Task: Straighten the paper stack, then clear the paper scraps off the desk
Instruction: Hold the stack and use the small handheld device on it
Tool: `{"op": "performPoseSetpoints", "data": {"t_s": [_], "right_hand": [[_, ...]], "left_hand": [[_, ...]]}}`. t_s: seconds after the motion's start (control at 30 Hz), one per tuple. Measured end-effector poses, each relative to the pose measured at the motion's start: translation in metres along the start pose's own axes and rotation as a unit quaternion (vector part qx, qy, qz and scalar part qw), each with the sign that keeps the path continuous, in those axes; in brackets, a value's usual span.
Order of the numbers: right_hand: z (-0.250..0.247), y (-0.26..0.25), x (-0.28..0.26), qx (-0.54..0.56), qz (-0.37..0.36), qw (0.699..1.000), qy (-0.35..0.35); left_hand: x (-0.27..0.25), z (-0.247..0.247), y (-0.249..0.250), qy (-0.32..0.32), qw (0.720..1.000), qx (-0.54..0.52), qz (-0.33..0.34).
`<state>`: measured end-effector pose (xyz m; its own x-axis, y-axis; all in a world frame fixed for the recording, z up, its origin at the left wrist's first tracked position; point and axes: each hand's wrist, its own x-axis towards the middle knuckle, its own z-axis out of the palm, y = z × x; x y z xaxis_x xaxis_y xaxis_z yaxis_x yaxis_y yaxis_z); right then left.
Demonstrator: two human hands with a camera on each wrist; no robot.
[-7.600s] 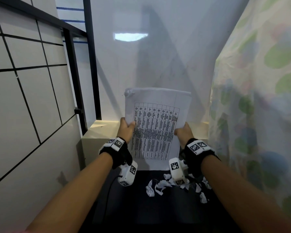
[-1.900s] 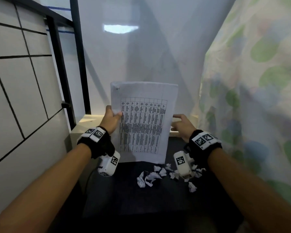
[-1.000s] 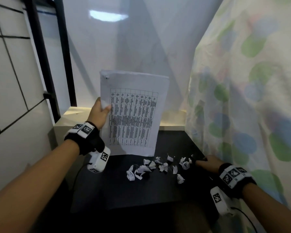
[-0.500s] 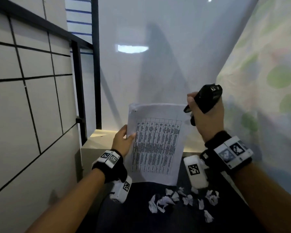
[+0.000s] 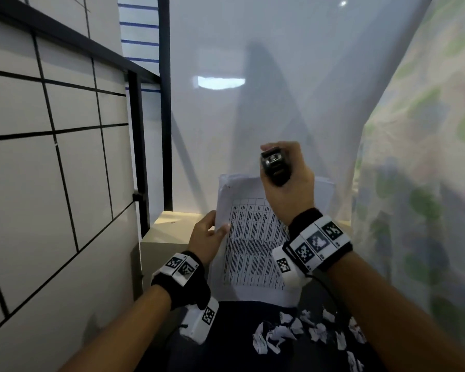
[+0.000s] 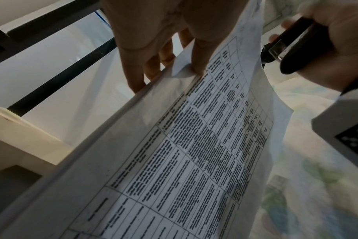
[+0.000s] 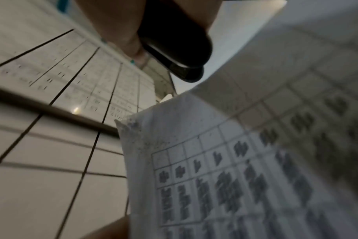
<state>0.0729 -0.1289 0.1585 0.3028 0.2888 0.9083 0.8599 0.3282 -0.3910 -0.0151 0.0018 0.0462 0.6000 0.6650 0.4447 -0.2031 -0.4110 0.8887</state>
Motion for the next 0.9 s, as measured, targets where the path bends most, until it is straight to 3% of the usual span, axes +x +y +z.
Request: {"op": "performPoseSetpoints", "data": {"t_s": [0.07,0.13,0.2,0.27,0.4,0.53,0.63,0.73,0.83,0.9], "right_hand": [[-0.004,-0.004,-0.002,-0.14,-0.099,0.983,-0.068],[-0.008,-0.011,-0.006,-0.291,-0.144,0.934,-0.148],[-0.008,-0.018,-0.009,-0.37,-0.101,0.88,-0.282],[-0.007,-0.019,-0.011,-0.366,-0.042,0.853,-0.37],[-0.012,-0.016,-0.006,-0.354,-0.032,0.878,-0.322],[-0.014,-0.013,0.001,-0.345,-0.006,0.846,-0.407],[-0.015,-0.011,0.002,-0.343,-0.021,0.855,-0.388],[-0.011,-0.011,0.001,-0.343,-0.037,0.837,-0.426],[-0.005,-0.013,-0.002,-0.336,-0.056,0.85,-0.402],[-0.001,-0.015,-0.002,-0.324,-0.053,0.844,-0.424]], "left_hand": [[0.001,0.0,-0.003,-0.005,1.0,-0.005,0.015],[0.003,0.001,-0.007,-0.005,1.0,0.011,0.022],[0.005,0.002,-0.008,-0.004,1.0,0.013,0.019],[0.005,0.003,-0.007,-0.001,1.0,0.002,0.009],[0.005,0.003,-0.005,-0.001,1.0,0.023,0.002],[0.008,0.002,-0.005,-0.003,1.0,0.013,-0.001],[0.009,0.003,-0.004,-0.001,1.0,0.013,-0.005],[0.009,0.005,-0.004,0.0,1.0,0.01,-0.007],[0.008,0.006,-0.003,-0.006,1.0,-0.007,-0.004],[0.006,0.008,0.002,-0.013,1.0,-0.012,0.012]]}}
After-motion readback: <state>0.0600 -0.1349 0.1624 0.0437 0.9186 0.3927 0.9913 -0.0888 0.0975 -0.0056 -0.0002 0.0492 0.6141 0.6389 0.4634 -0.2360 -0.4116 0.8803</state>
